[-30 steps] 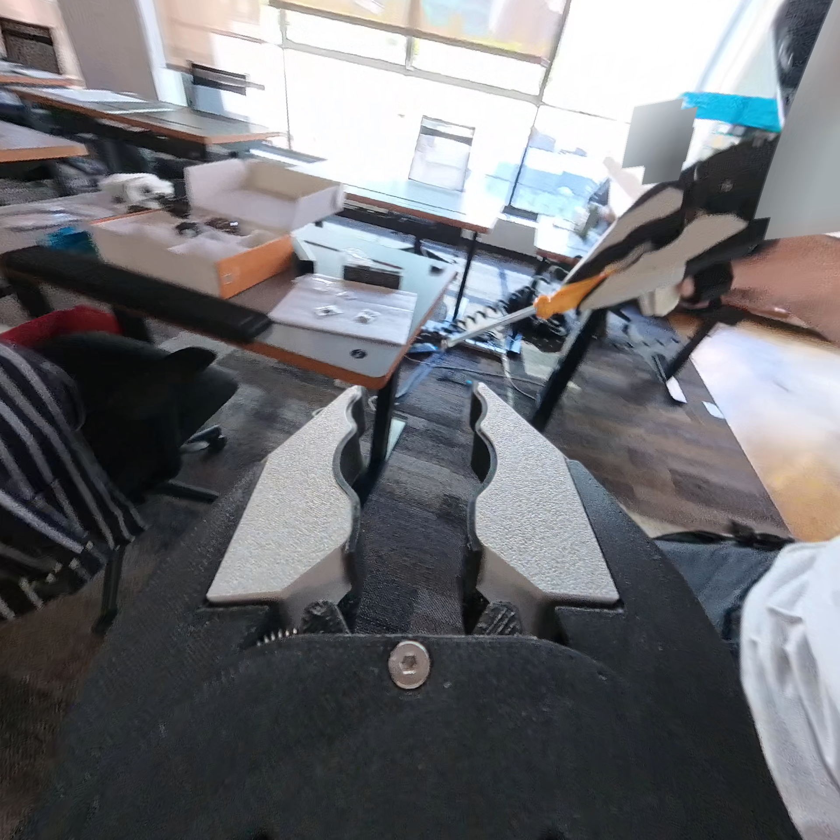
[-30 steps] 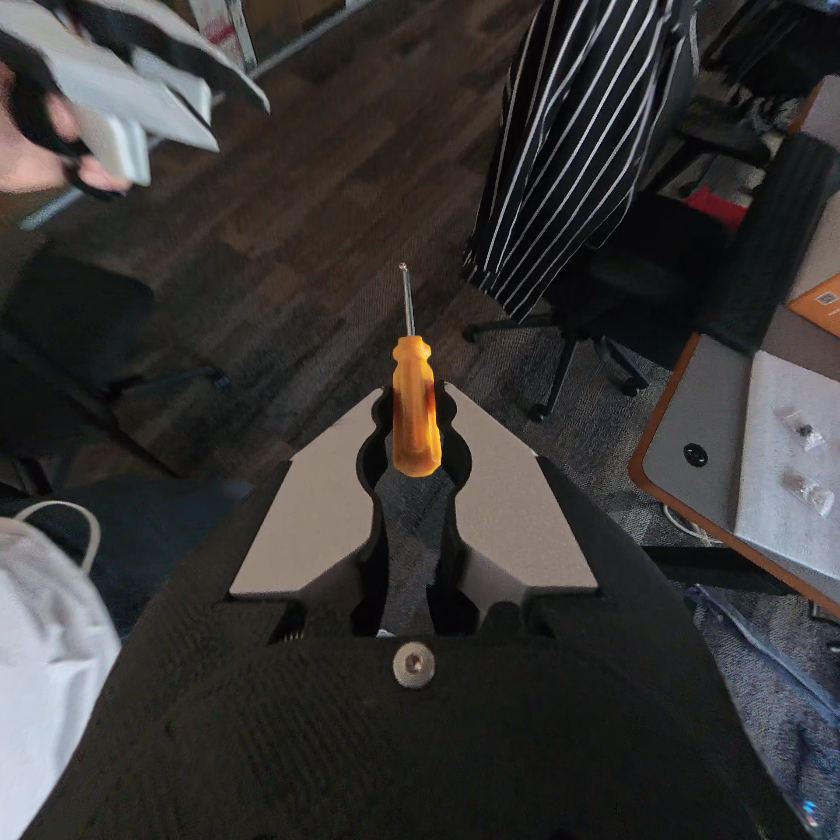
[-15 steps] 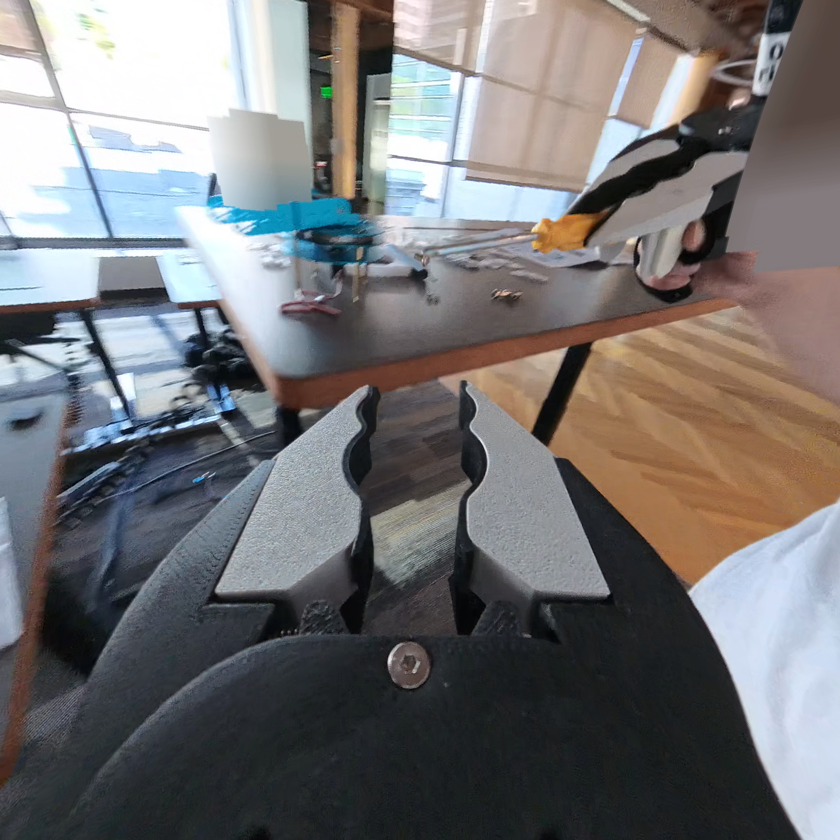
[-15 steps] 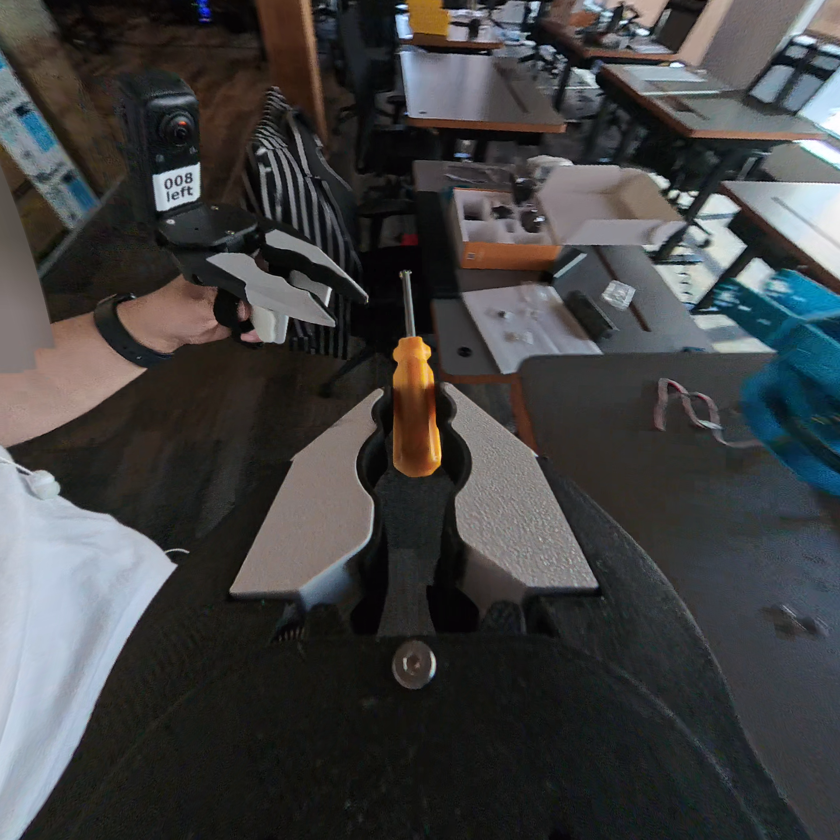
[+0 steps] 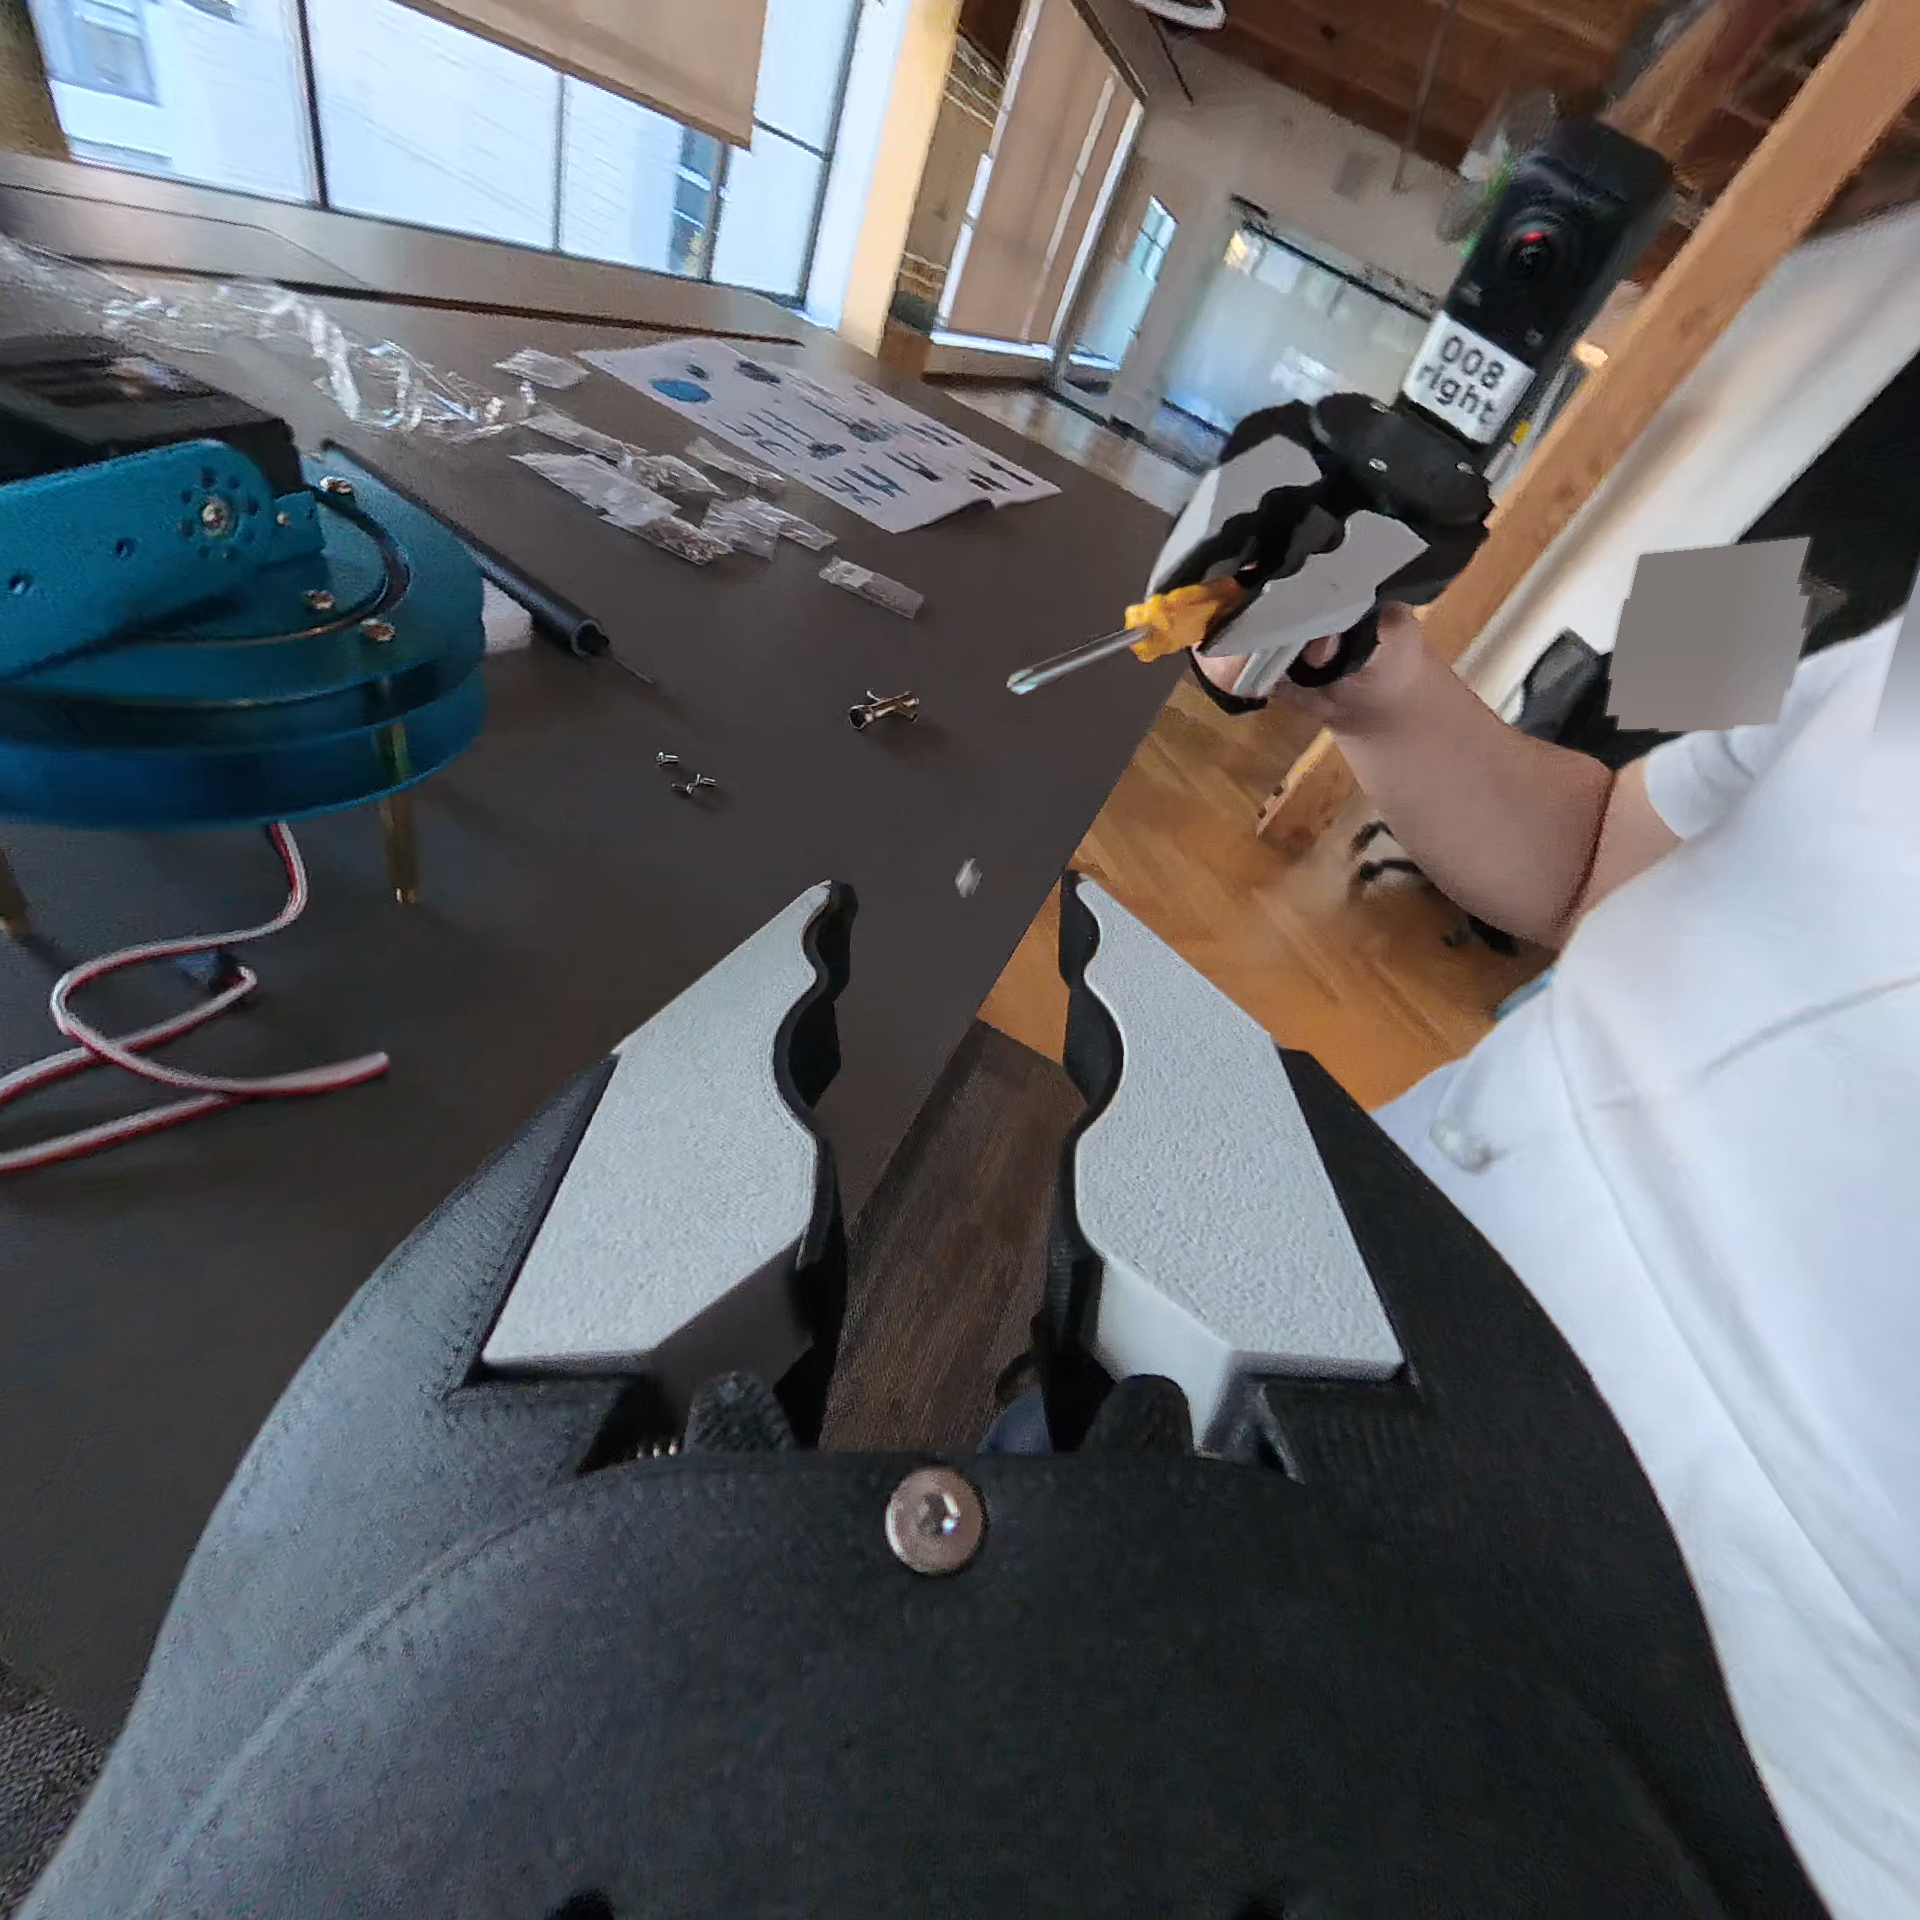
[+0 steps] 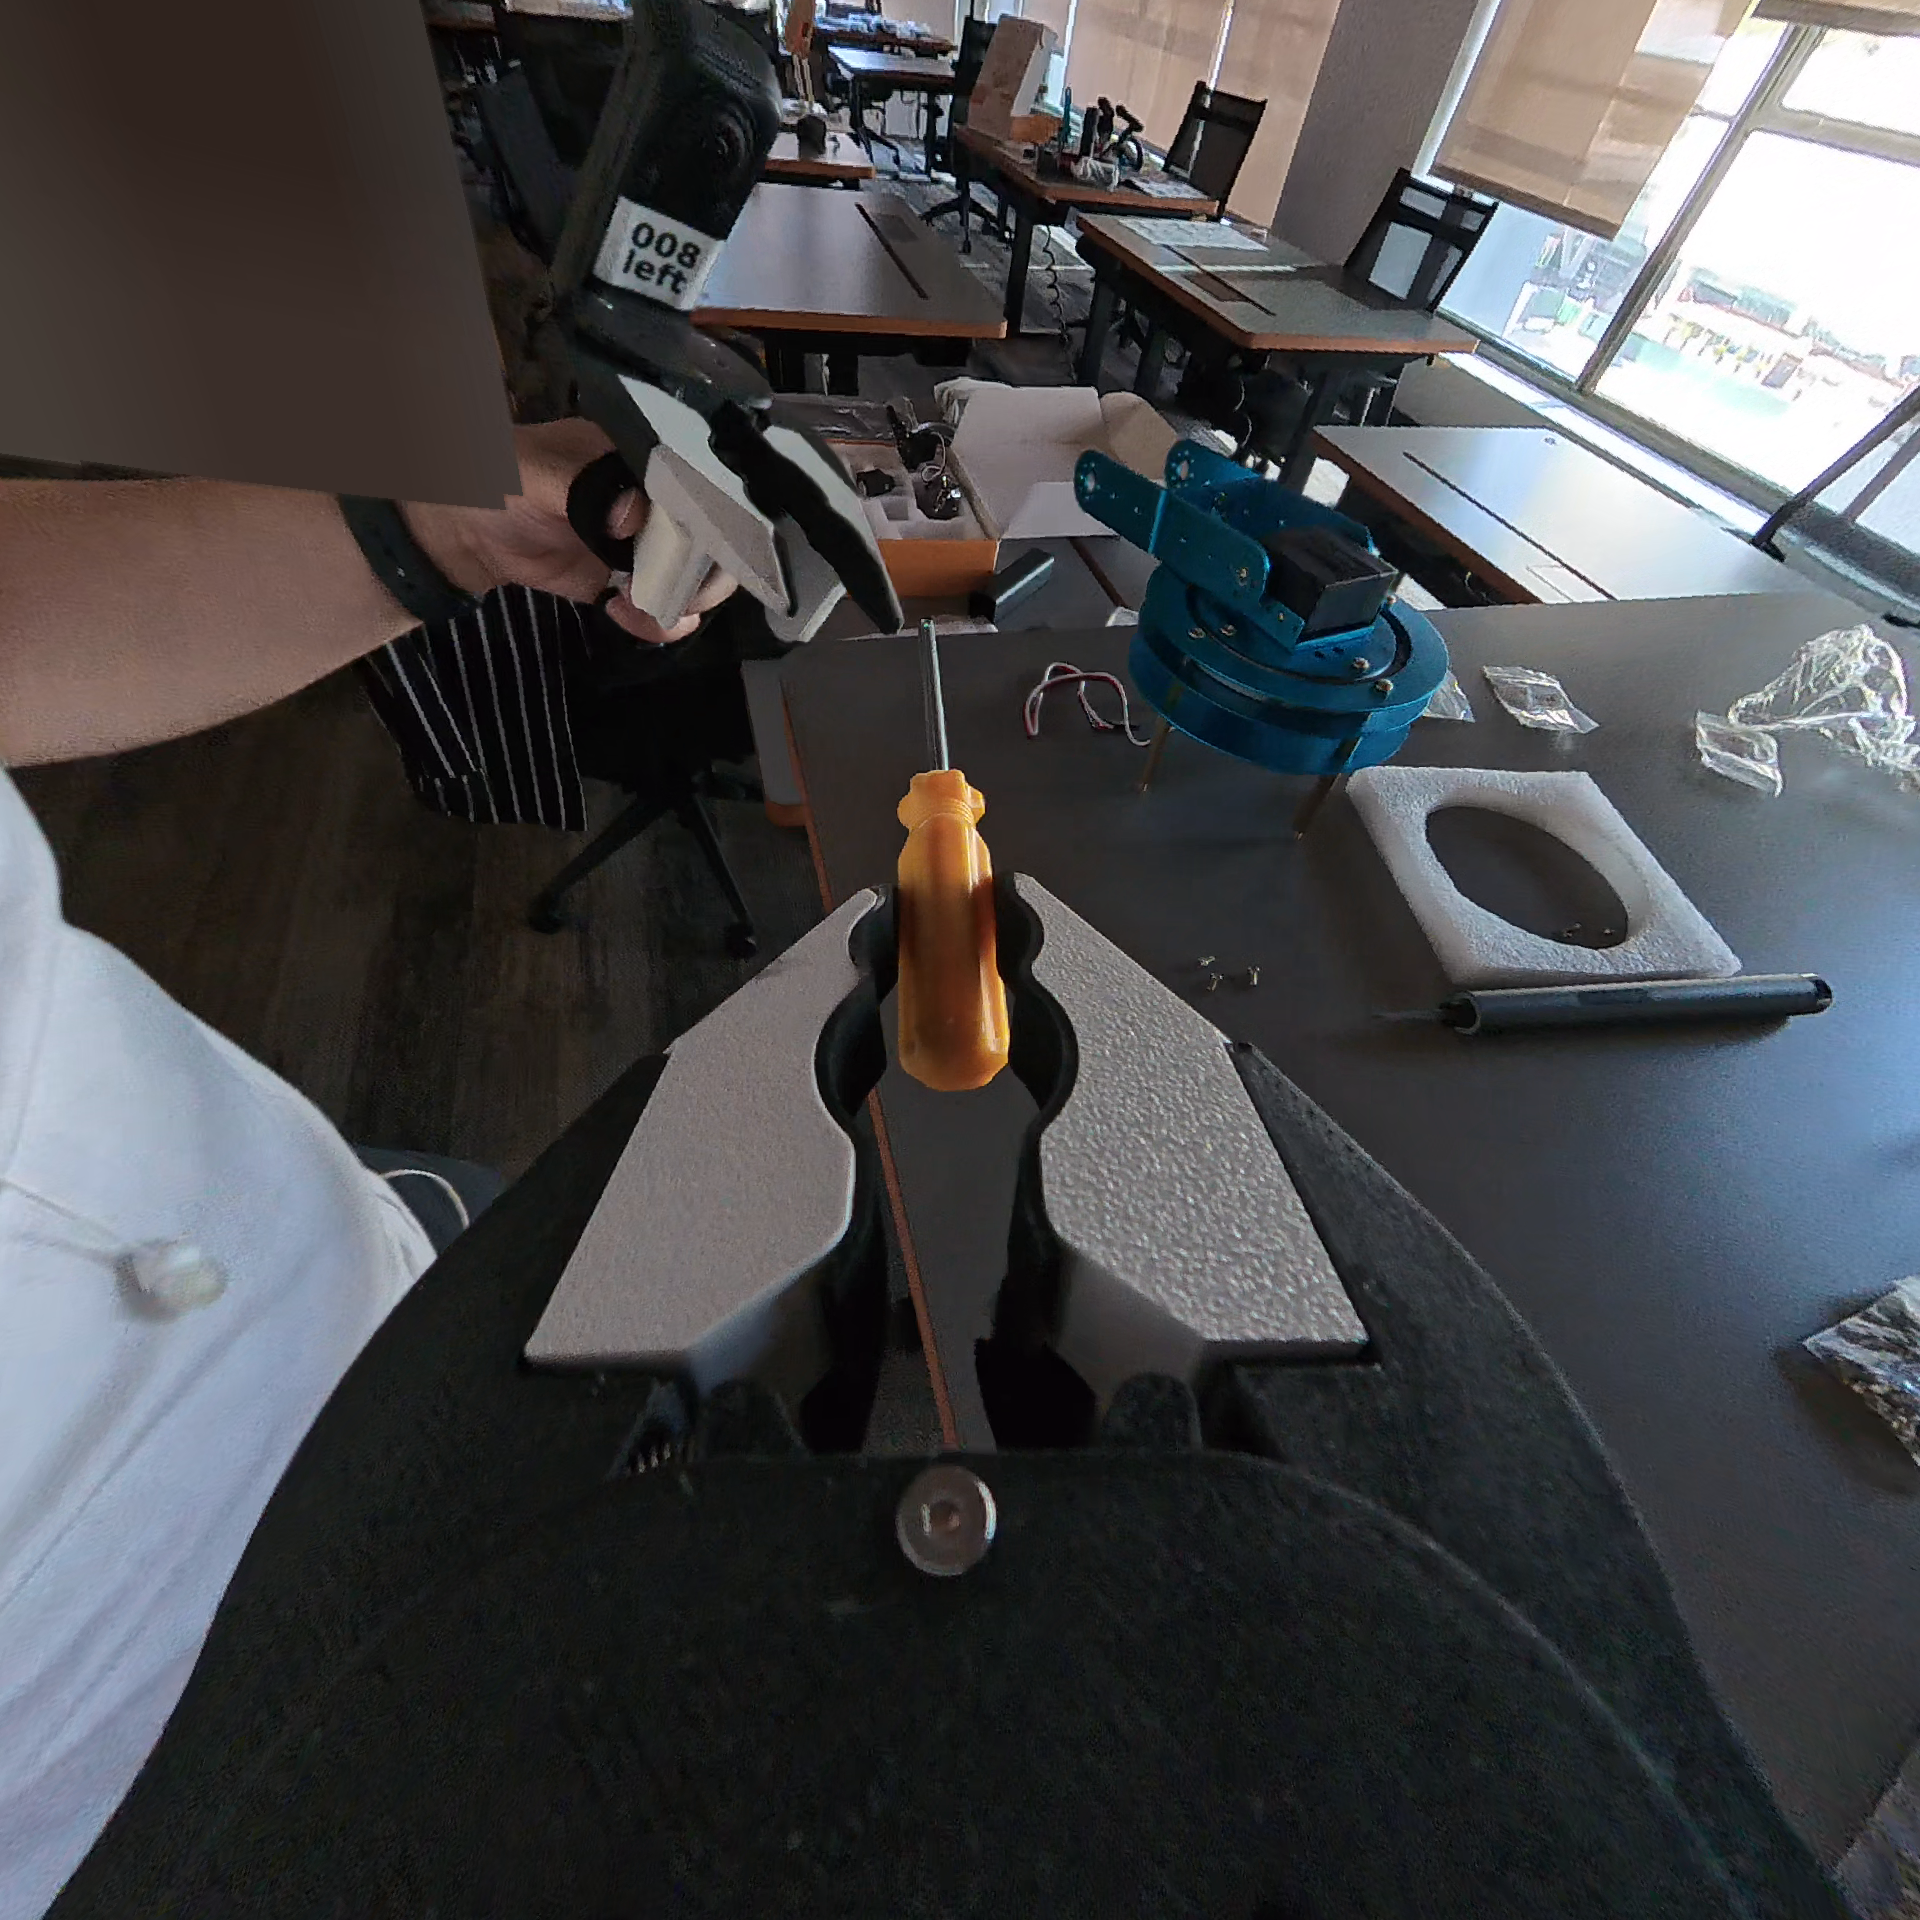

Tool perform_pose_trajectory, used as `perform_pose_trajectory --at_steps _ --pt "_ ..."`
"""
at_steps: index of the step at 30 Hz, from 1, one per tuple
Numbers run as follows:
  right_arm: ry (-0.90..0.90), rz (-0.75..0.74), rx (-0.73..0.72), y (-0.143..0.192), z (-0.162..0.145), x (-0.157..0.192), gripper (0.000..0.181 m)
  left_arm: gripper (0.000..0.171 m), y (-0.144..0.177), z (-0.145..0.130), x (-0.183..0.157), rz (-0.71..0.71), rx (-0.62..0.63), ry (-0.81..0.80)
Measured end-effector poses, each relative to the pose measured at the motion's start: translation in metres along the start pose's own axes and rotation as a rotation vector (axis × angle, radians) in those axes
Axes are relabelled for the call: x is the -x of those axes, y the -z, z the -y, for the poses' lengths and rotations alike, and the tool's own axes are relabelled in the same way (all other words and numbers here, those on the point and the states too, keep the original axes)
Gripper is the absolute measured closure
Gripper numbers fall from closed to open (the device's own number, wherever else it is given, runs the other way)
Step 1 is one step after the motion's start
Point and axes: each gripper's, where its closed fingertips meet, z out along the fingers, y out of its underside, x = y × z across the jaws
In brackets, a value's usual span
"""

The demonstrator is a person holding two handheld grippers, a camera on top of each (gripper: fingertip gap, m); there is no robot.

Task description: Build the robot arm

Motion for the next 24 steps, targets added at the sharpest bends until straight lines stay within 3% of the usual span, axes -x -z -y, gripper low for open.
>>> perform_pose_trajectory --at_steps 3,6,9,12,14,16,21,24 --pt "-0.056 -0.016 0.020 -0.011 -0.010 -0.013 0.164 0.134 -0.007 0.000 0.020 -0.009 0.076 -0.036" --pt "-0.081 -0.093 0.090 -0.023 -0.030 -0.029 0.164 0.130 -0.017 -0.007 0.048 0.096 0.163 0.002" --pt "-0.109 -0.267 0.142 -0.023 -0.052 -0.047 0.164 0.130 -0.022 -0.011 0.048 0.194 0.145 0.002" --pt "-0.179 -0.438 0.181 -0.011 -0.077 -0.055 0.164 0.138 -0.024 -0.029 0.013 0.089 0.098 0.000" --pt "-0.226 -0.500 0.163 0.008 -0.083 -0.058 0.164 0.139 -0.017 -0.039 0.011 0.121 0.102 -0.112" --pt "-0.259 -0.541 0.131 0.038 -0.087 -0.064 0.164 0.139 -0.010 -0.032 0.014 0.185 0.063 -0.186" --pt "-0.188 -0.600 0.118 0.124 -0.112 -0.067 0.164 0.133 -0.020 -0.021 0.008 0.352 -0.037 -0.163" --pt "-0.204 -0.585 0.104 0.175 -0.137 -0.051 0.164 0.136 -0.038 -0.025 -0.016 0.423 -0.158 -0.109"
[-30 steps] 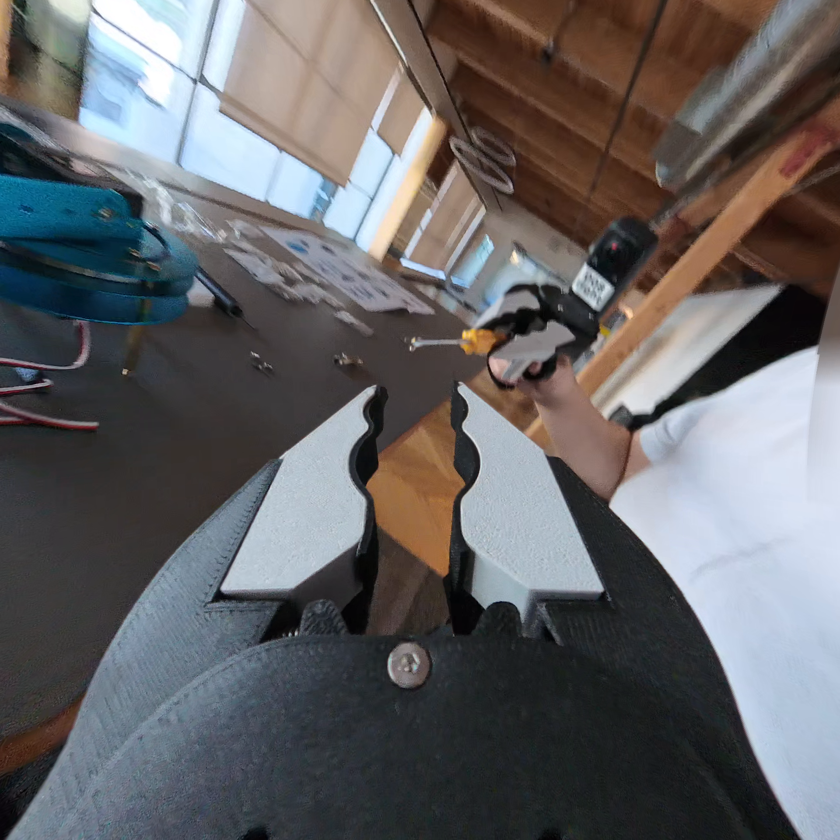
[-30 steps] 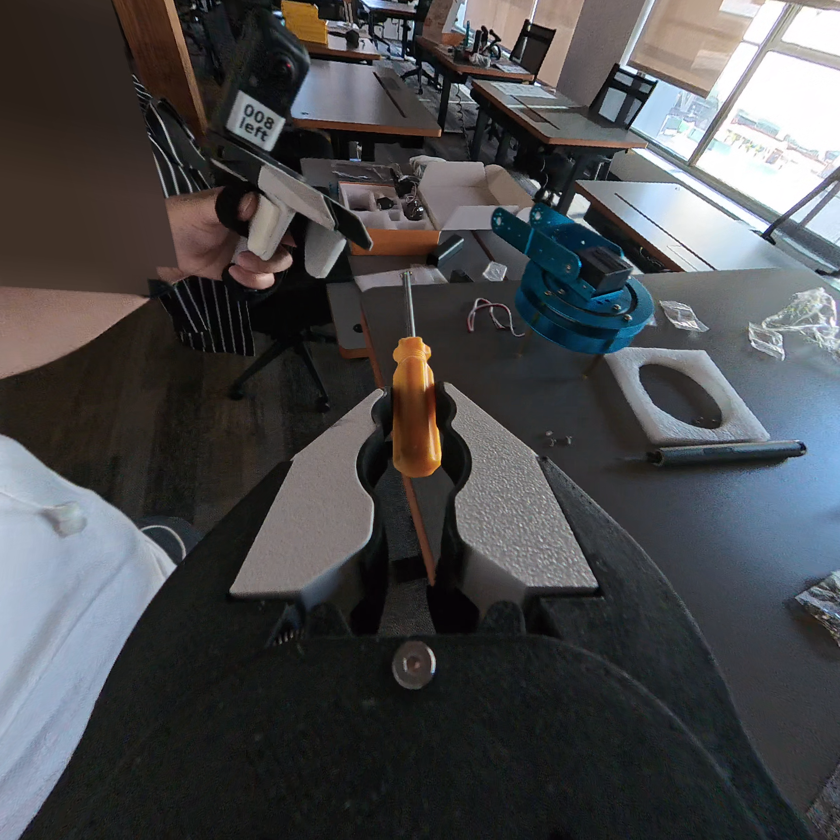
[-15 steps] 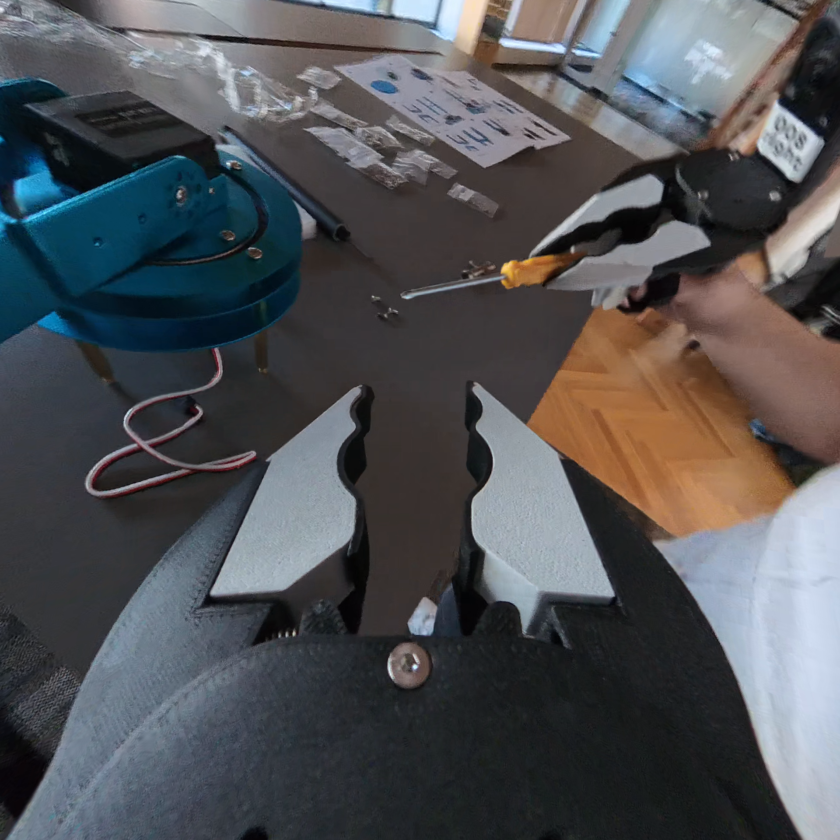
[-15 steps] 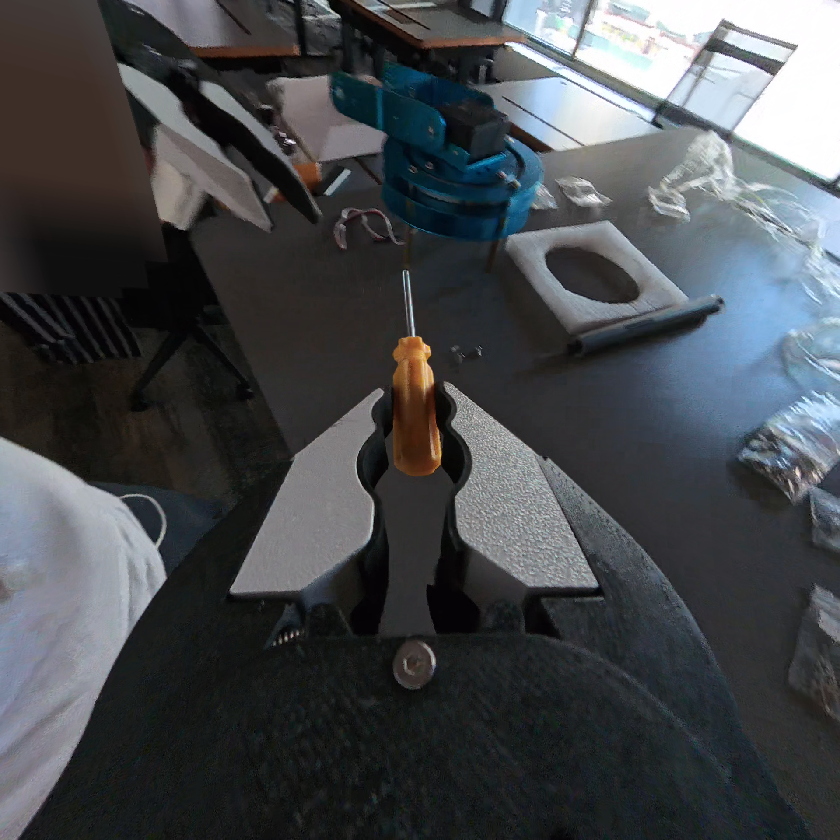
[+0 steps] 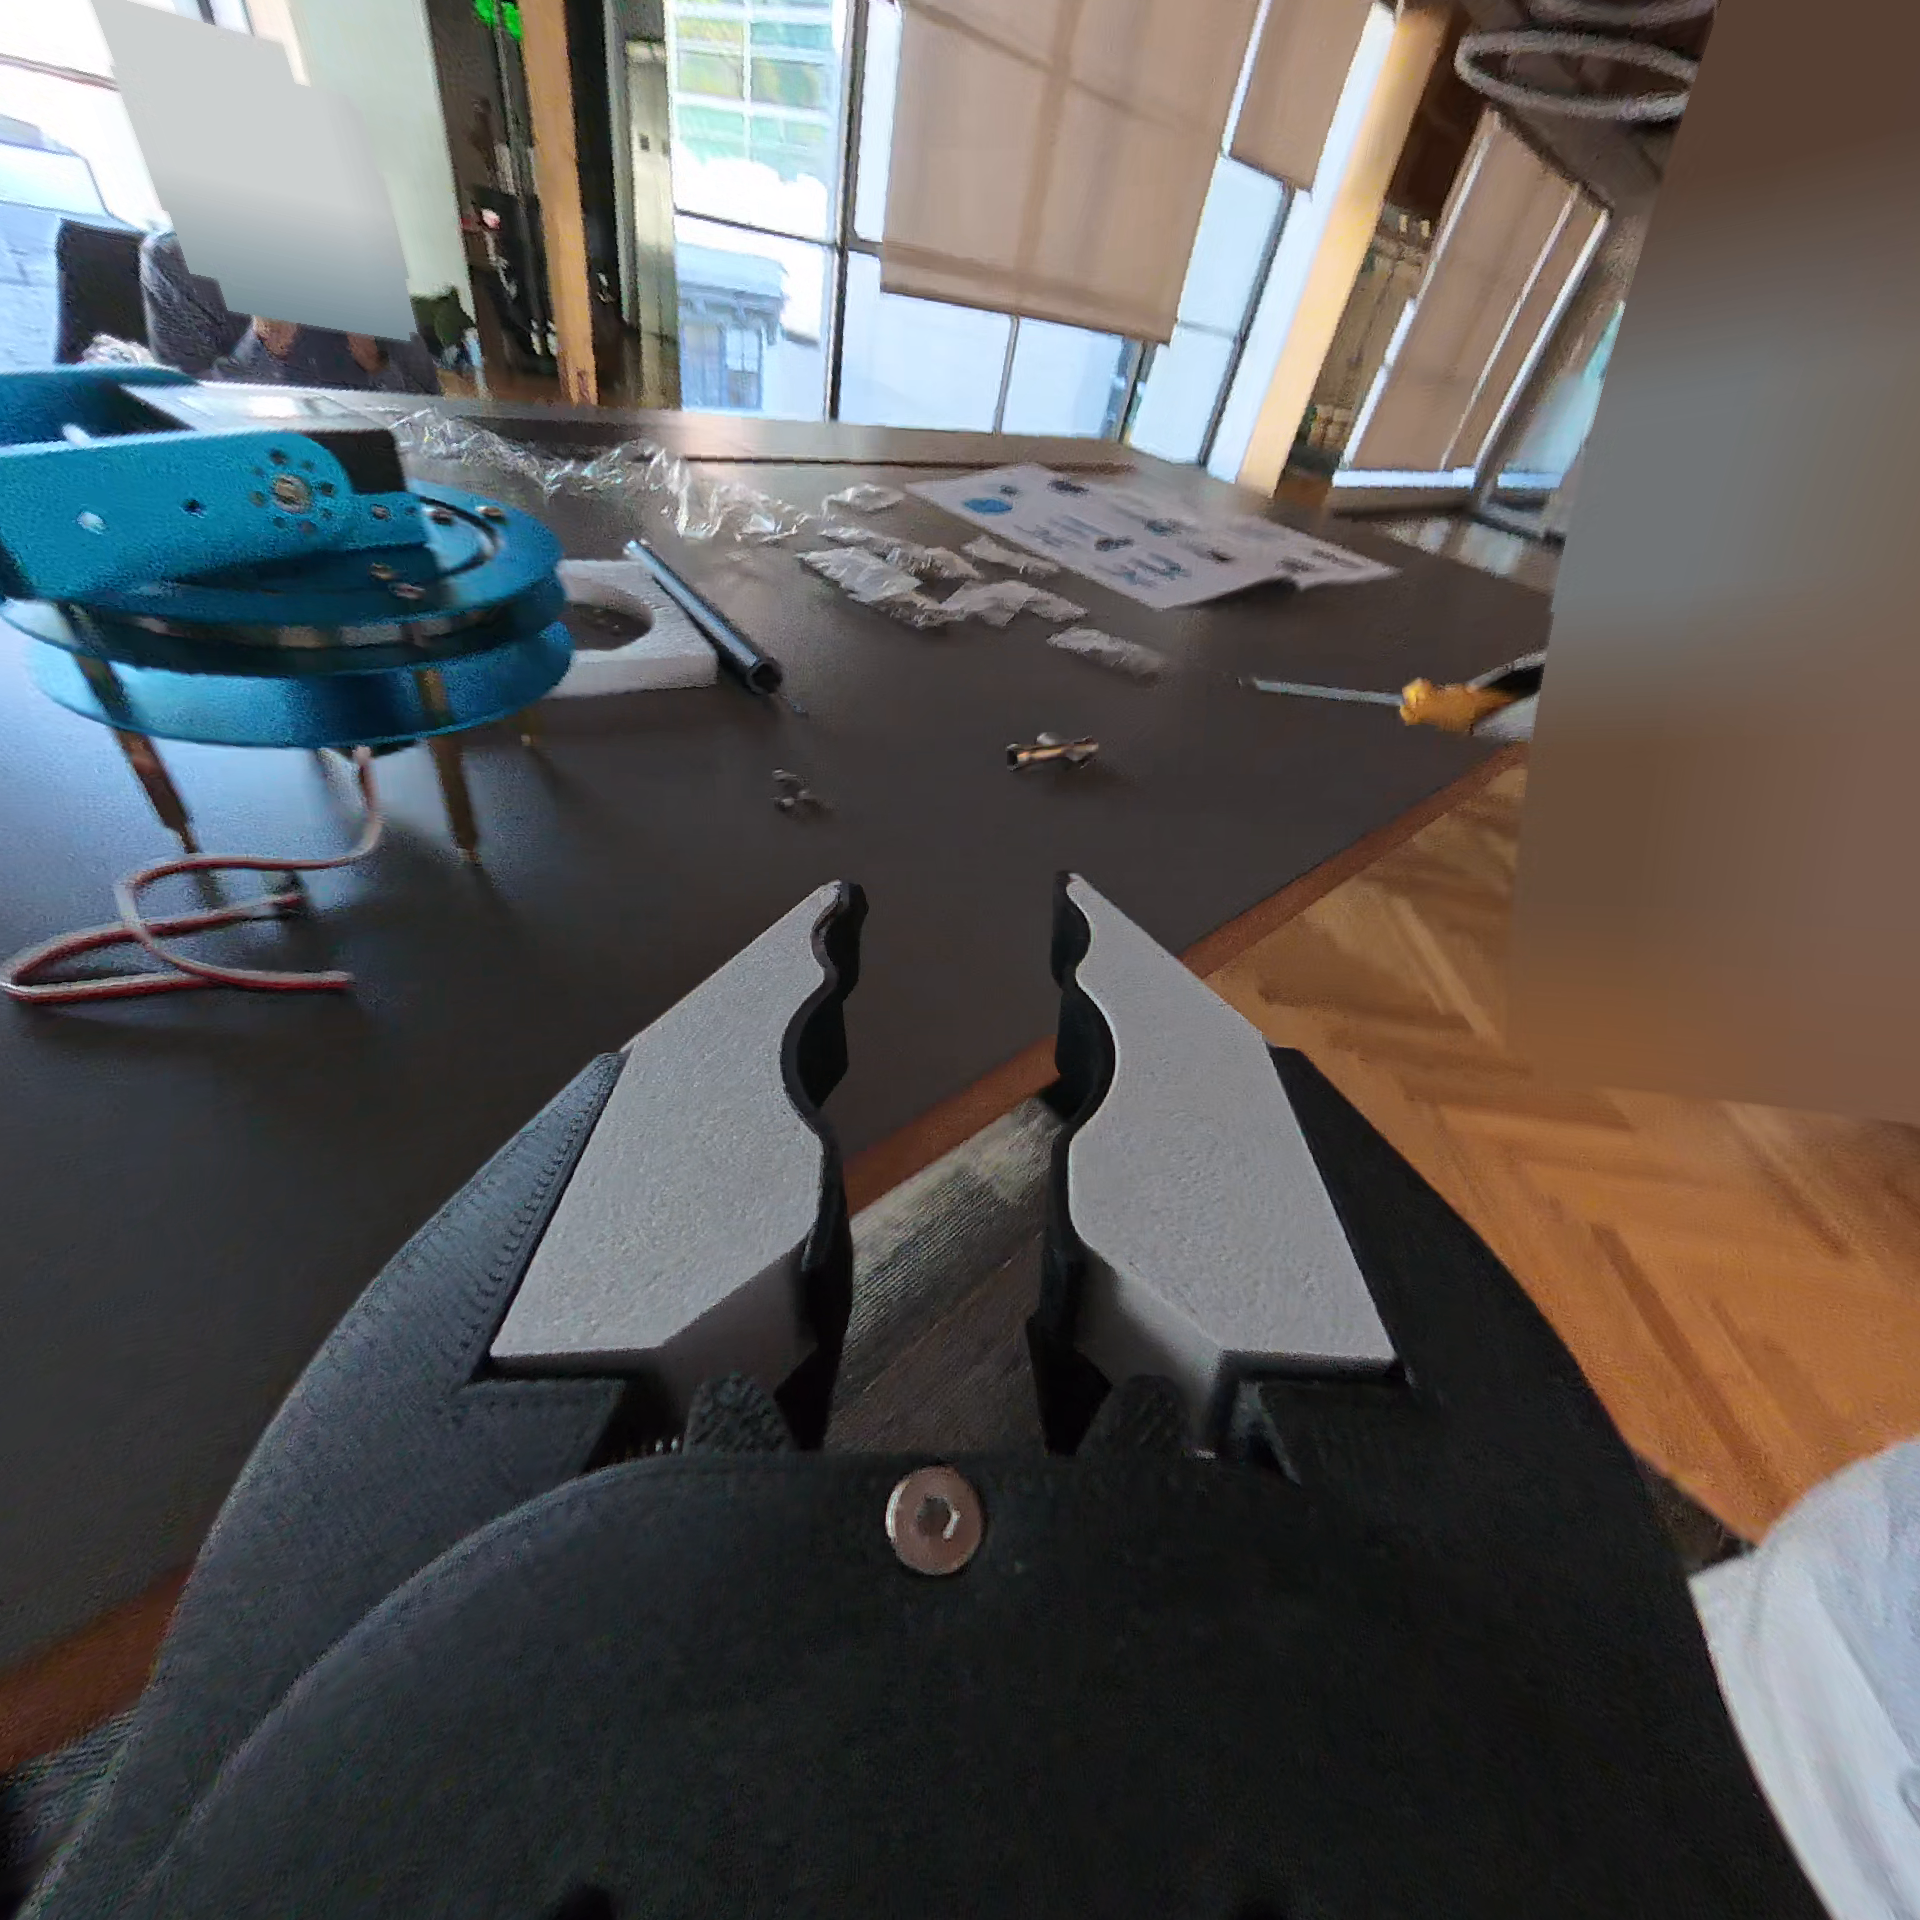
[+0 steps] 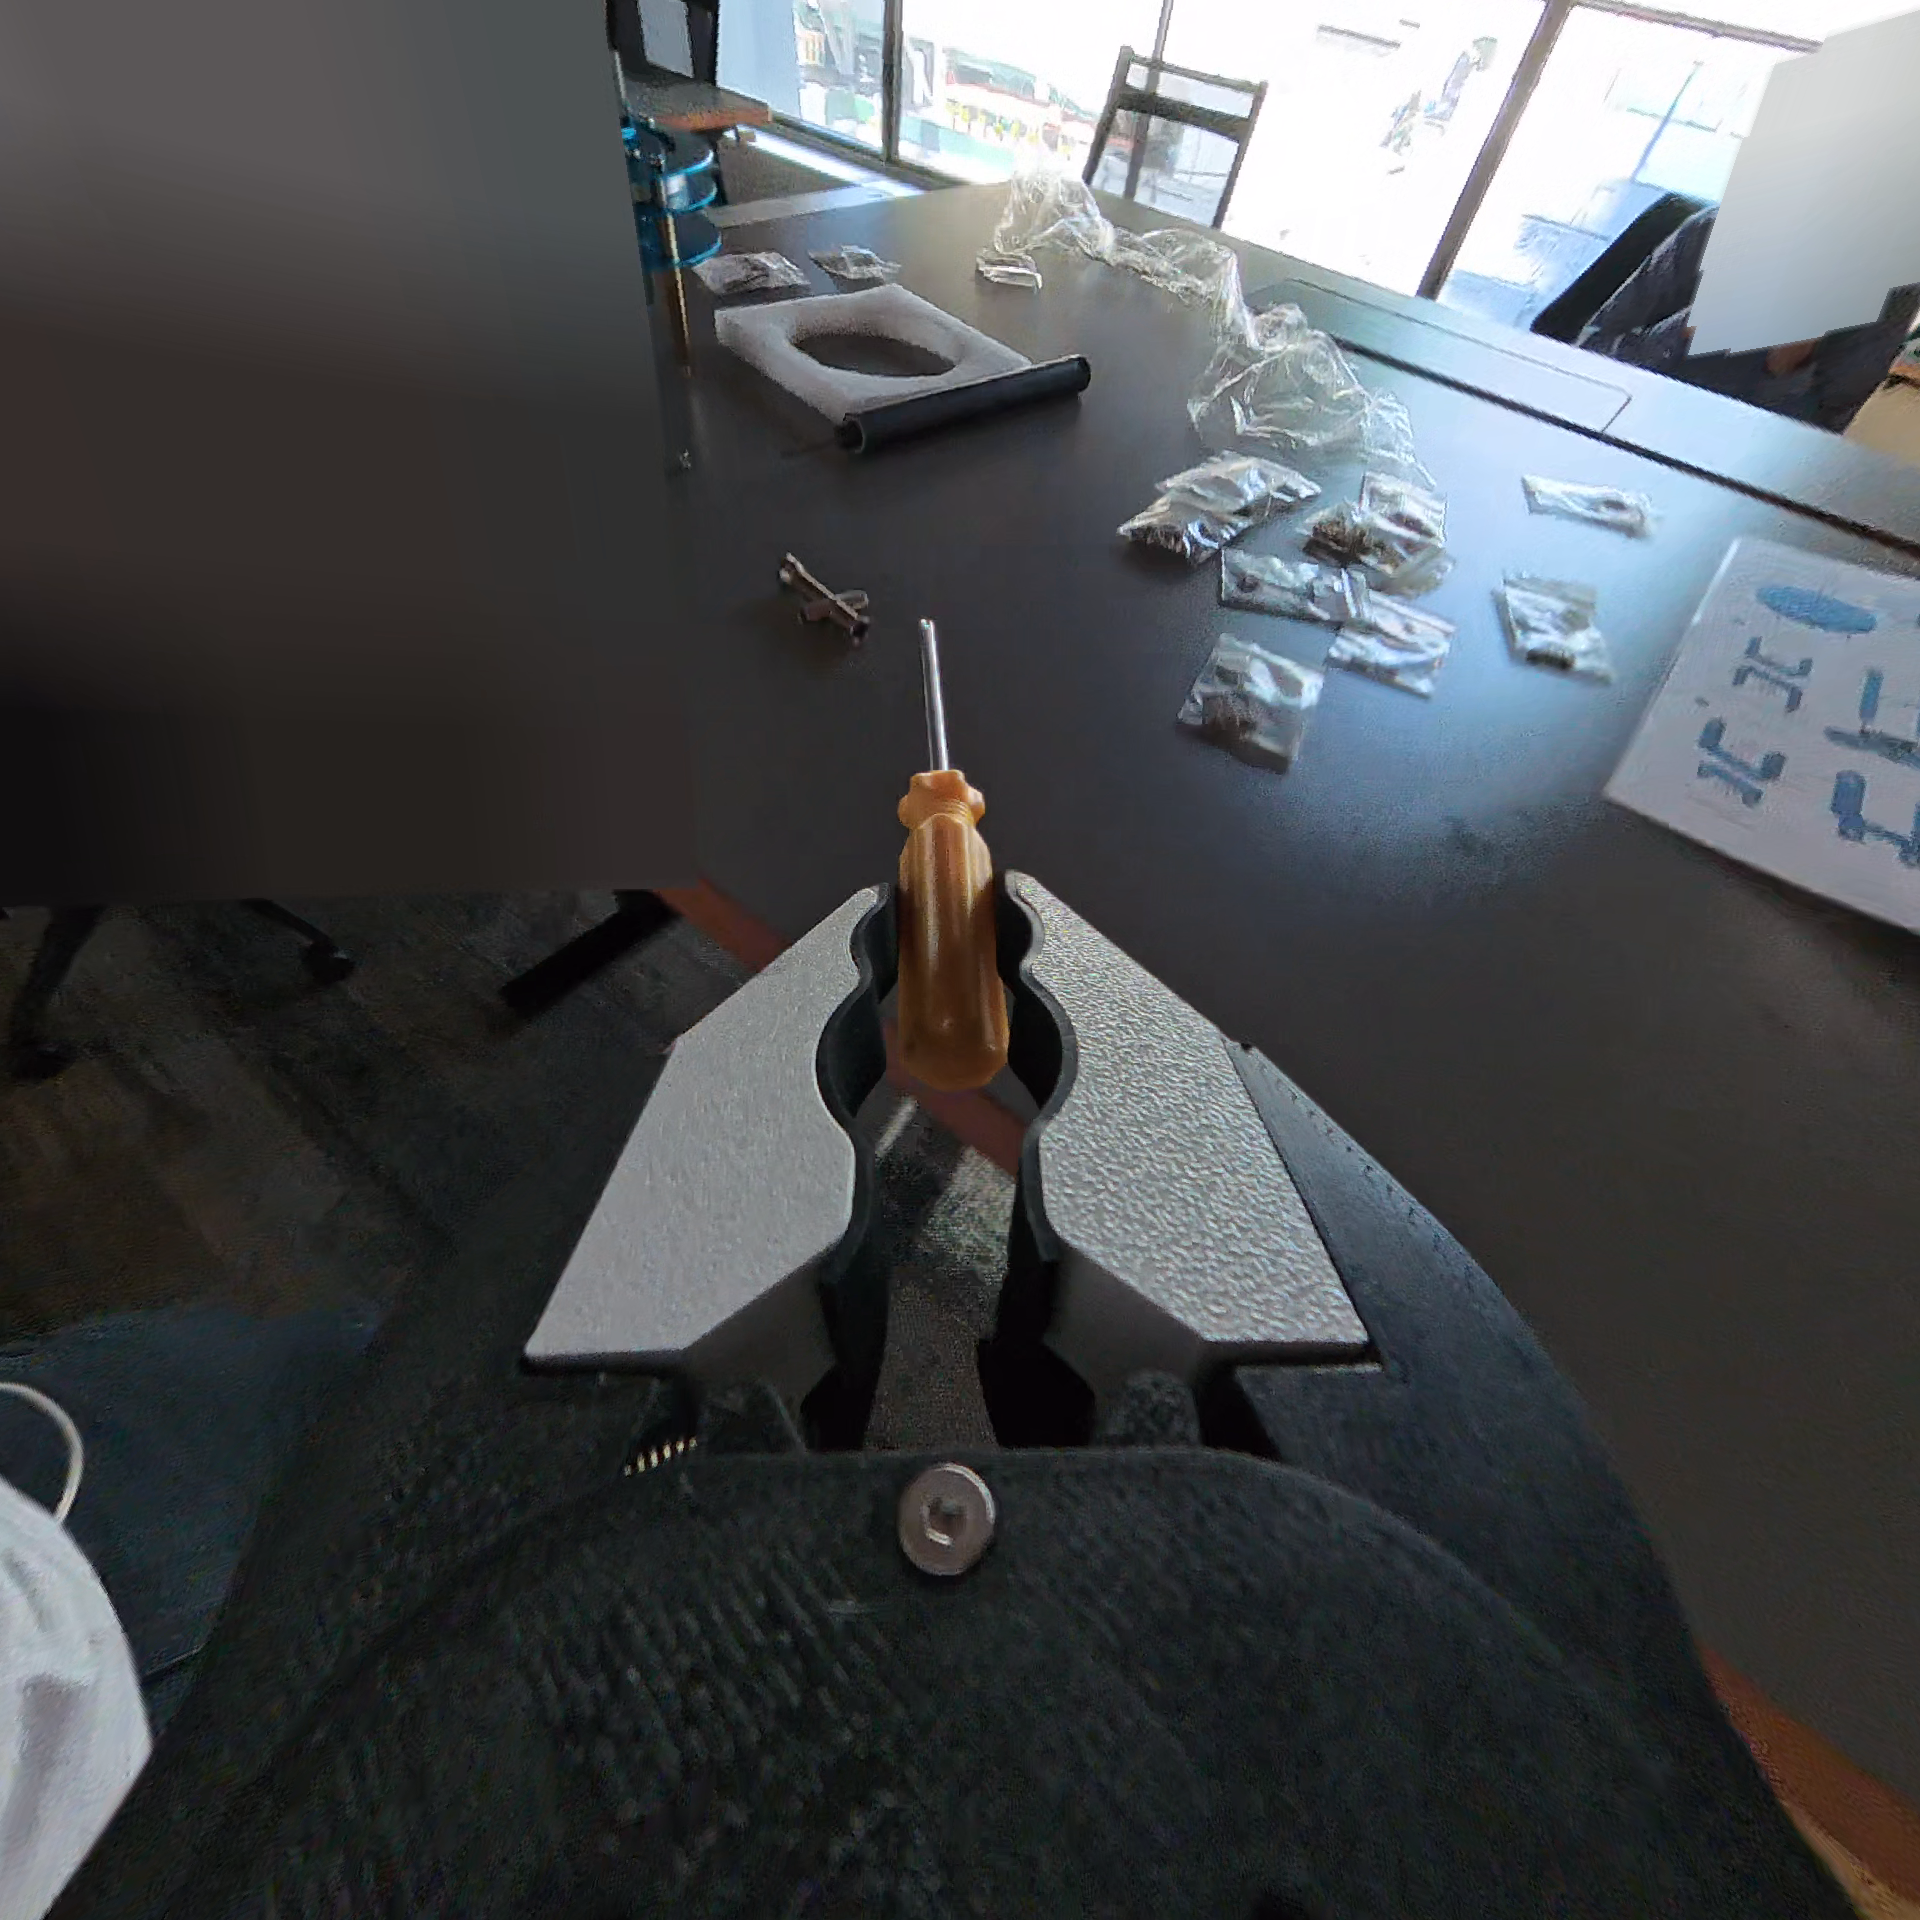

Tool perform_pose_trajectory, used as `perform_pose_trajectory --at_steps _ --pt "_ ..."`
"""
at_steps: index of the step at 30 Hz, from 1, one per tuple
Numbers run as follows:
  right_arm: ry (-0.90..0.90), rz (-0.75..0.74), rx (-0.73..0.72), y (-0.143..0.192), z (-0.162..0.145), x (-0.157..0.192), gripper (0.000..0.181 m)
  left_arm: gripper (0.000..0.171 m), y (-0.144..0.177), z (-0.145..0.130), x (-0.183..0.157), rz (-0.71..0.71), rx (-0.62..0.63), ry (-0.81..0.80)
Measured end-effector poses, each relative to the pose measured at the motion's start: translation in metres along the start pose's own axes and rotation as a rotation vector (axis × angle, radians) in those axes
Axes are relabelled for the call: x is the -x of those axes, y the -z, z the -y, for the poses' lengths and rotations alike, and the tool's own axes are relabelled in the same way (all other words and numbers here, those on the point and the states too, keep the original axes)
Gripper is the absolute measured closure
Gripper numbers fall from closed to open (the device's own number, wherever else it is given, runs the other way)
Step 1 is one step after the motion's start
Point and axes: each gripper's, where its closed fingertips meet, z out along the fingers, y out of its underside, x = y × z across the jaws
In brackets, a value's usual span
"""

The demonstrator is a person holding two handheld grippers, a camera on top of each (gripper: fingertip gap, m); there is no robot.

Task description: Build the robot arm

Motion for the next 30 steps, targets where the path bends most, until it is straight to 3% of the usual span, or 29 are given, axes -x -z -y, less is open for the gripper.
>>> perform_pose_trajectory --at_steps 4,9,14,18,25,30 --pt "0.017 -0.064 0.068 0.074 -0.052 -0.025 0.164 0.140 -0.016 -0.014 -0.062 -0.030 -0.023 0.102" --pt "-0.145 -0.238 0.138 0.169 -0.131 -0.061 0.164 0.140 -0.049 -0.041 -0.144 -0.183 0.145 0.044" --pt "-0.204 -0.429 0.095 0.253 -0.167 -0.050 0.164 0.140 -0.072 -0.078 -0.214 -0.397 0.264 -0.068" --pt "-0.241 -0.569 0.141 0.310 -0.192 -0.015 0.164 0.140 -0.074 -0.101 -0.254 -0.578 0.298 -0.065" --pt "-0.351 -0.861 0.239 0.407 -0.237 0.070 0.164 0.139 -0.045 -0.137 -0.295 -0.845 0.378 -0.136" --pt "-0.645 -1.175 0.385 0.519 -0.334 0.180 0.164 0.139 -0.021 -0.200 -0.377 -1.157 0.541 -0.186"
